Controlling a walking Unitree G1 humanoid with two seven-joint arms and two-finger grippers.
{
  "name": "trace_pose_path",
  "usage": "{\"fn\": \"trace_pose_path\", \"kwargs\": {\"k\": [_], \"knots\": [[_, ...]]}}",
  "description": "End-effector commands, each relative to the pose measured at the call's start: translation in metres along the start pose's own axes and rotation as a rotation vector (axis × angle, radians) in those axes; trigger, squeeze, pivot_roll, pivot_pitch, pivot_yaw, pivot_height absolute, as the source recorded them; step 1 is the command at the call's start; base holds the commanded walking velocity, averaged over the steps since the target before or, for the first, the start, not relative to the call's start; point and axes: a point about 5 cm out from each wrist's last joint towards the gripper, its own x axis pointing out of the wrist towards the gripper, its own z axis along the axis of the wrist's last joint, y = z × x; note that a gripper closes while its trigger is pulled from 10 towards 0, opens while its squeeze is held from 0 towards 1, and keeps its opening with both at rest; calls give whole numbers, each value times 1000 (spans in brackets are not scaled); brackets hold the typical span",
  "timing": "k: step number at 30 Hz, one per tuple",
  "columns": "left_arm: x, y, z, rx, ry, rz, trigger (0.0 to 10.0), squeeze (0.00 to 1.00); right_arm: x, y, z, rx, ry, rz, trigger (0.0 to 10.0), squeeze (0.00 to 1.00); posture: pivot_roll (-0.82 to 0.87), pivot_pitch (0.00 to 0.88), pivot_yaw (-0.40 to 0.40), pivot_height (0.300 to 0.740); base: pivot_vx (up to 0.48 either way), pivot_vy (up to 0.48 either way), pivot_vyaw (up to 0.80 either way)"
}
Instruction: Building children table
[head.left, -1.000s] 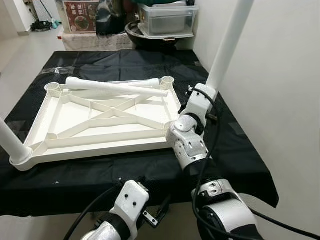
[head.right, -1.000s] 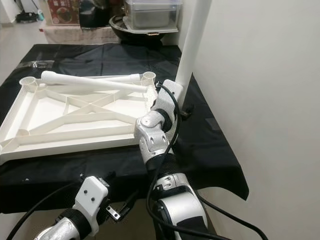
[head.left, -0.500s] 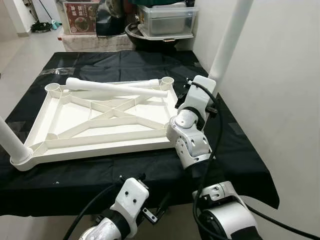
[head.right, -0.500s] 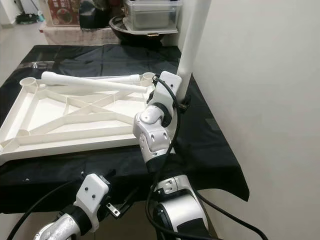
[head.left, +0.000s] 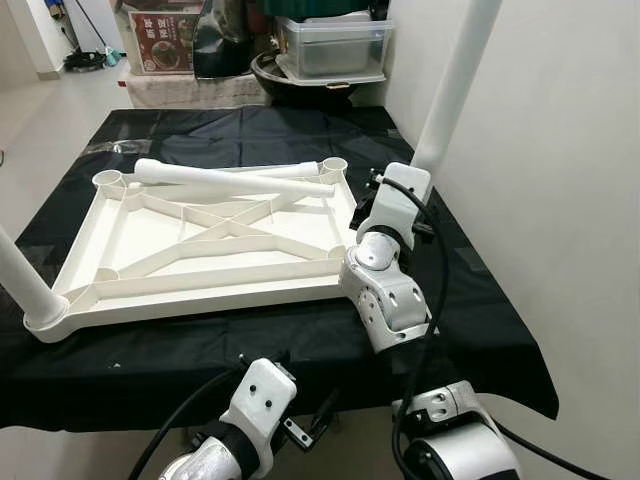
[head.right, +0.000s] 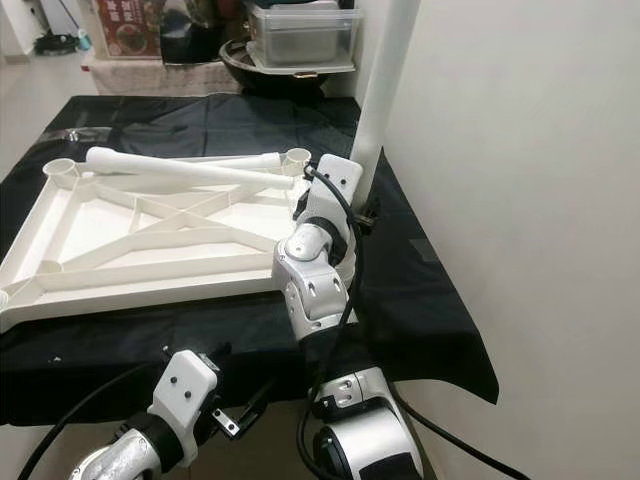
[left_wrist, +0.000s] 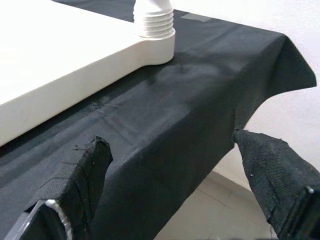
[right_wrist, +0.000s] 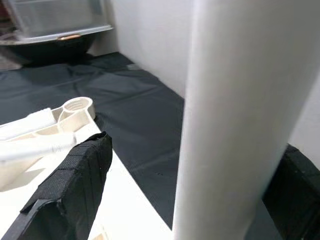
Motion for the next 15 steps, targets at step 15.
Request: {"fn": "trace_pose_path", "kwargs": {"k": [15], "knots": [[2, 1, -6, -6, 8, -3, 10000, 0, -29, -3, -49, 10, 213, 79, 10000, 0, 131, 36, -53, 740, 0, 0, 0]]}}
